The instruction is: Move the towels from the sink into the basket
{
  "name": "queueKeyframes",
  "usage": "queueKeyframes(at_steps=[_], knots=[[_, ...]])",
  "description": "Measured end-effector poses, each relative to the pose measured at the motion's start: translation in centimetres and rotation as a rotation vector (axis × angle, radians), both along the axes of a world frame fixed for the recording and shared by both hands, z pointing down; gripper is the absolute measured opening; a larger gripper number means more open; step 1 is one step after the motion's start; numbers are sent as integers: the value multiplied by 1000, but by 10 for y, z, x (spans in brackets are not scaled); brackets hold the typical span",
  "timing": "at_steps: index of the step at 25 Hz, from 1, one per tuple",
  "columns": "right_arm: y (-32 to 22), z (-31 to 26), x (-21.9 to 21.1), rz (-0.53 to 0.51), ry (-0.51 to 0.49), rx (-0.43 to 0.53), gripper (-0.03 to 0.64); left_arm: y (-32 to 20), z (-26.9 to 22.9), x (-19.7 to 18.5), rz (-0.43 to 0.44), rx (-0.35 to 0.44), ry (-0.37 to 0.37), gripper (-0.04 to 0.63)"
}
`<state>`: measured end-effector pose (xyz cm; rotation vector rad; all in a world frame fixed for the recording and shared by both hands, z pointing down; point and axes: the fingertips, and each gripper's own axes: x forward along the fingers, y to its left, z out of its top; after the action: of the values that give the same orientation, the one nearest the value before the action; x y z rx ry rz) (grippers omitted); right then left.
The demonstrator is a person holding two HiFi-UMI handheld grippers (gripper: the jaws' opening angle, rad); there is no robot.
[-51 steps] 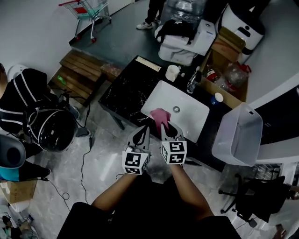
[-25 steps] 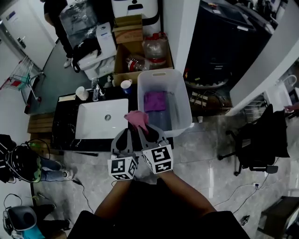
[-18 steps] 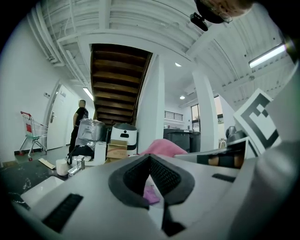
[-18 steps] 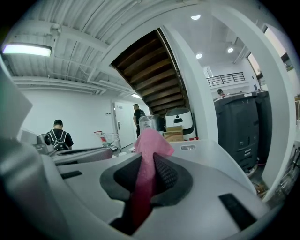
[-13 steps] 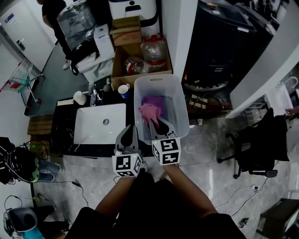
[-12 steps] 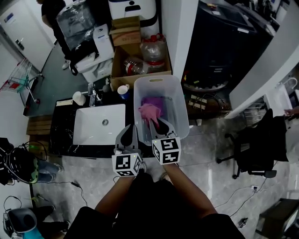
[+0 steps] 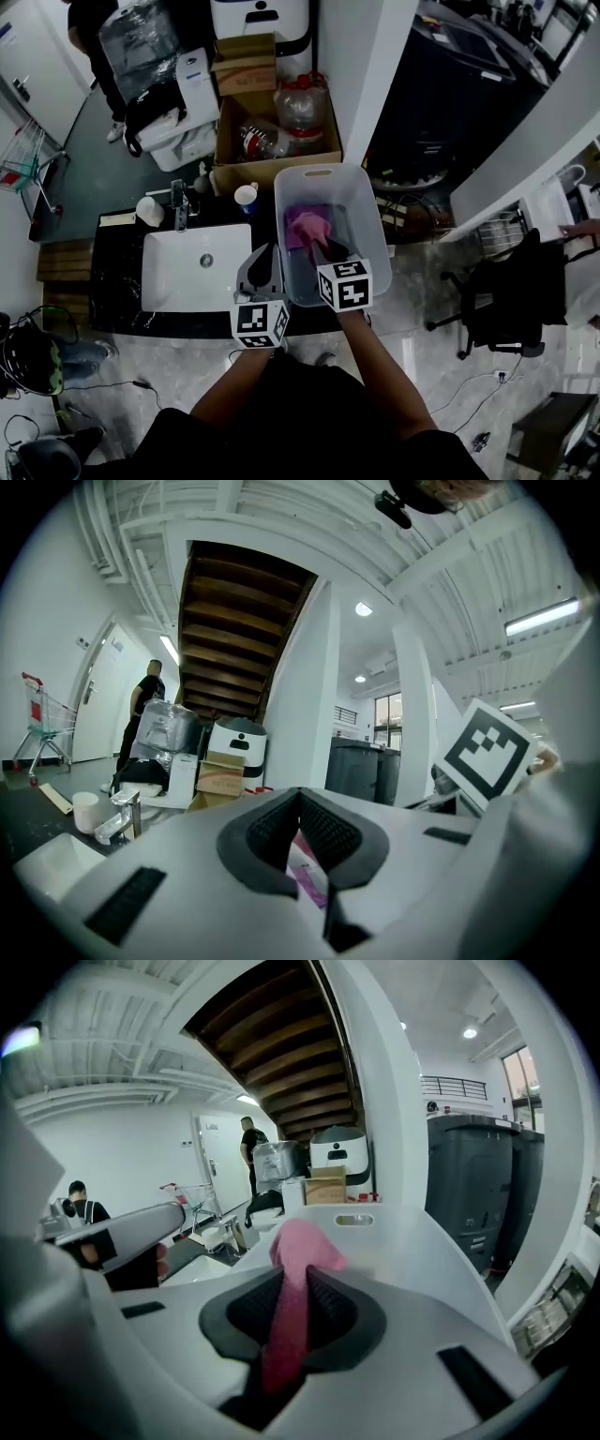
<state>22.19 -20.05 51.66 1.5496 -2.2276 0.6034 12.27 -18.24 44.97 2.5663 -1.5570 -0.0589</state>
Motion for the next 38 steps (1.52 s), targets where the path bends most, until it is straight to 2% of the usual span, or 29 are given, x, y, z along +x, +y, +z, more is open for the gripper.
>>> queueKeyframes(at_steps=[4, 12, 19, 25, 30, 34, 38], knots=[[-15, 6, 1, 21, -16, -42, 66, -13, 1, -2, 33, -5, 4, 3], [-33, 60, -6, -3, -57, -237, 66, -34, 11, -7, 57, -33, 27, 3], [-42, 102, -5, -17, -11, -344, 66, -37, 15, -7, 71, -42, 18, 3], [-35, 142, -10, -24, -32, -462, 66, -48, 7, -3, 73, -52, 31, 3], [-35, 155, -8, -15, -33, -490, 66, -57, -12, 8, 78, -31, 39, 3], [-35, 161, -3, -9, -64, -530, 67, -60, -14, 18, 76, -54, 48, 3], [-55, 139, 21, 74, -87, -428, 67, -63, -19, 29, 52, -52, 52, 3]])
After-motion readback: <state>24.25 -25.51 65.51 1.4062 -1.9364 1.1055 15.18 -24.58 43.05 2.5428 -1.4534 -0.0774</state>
